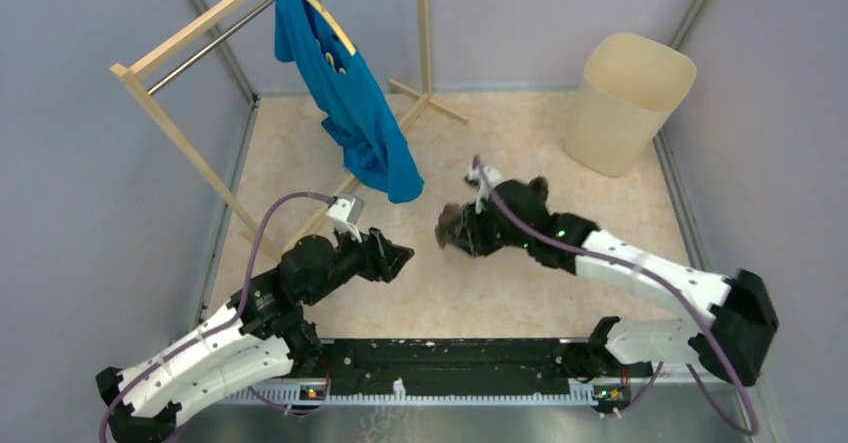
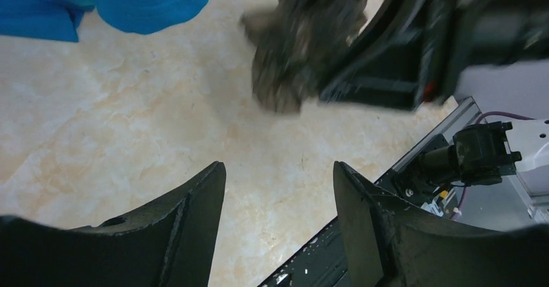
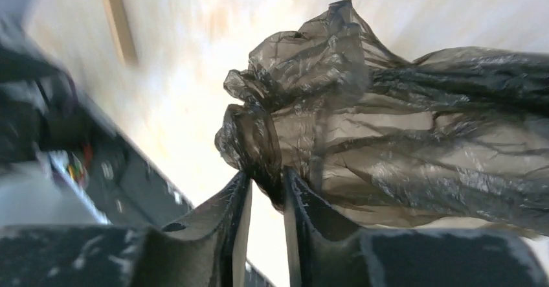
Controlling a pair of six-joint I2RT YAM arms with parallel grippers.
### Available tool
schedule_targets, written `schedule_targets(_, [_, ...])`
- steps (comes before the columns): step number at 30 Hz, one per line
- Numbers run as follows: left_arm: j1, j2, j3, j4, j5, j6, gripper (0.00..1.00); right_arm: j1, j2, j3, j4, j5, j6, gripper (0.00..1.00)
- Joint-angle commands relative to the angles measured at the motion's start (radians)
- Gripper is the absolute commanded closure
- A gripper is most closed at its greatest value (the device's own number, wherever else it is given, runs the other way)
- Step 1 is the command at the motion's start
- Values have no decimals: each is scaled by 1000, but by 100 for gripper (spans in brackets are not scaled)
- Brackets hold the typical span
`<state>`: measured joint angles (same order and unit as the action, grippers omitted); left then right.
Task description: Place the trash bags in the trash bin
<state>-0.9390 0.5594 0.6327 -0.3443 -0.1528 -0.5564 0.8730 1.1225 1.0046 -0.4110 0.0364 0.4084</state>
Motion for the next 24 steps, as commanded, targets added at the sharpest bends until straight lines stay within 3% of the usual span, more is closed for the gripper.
schedule_targets(1, [0, -3, -60, -6, -33, -62, 31, 53, 72, -229, 326, -327, 123, 71])
schedule_targets(5, [0, 25, -81, 33, -16, -84, 25, 69, -17, -271, 294, -293, 128, 49])
schedule_targets(11, [0, 96, -101, 81, -6, -87, 10, 69, -251, -289, 148, -32, 127, 17])
schedule_targets(19, [2, 364, -60, 219, 66, -71, 2, 67, -331, -341, 12, 357, 310, 12])
schedule_targets(24, [1, 622, 58, 227, 76, -47, 2, 56, -344, -333, -118, 504, 305, 12])
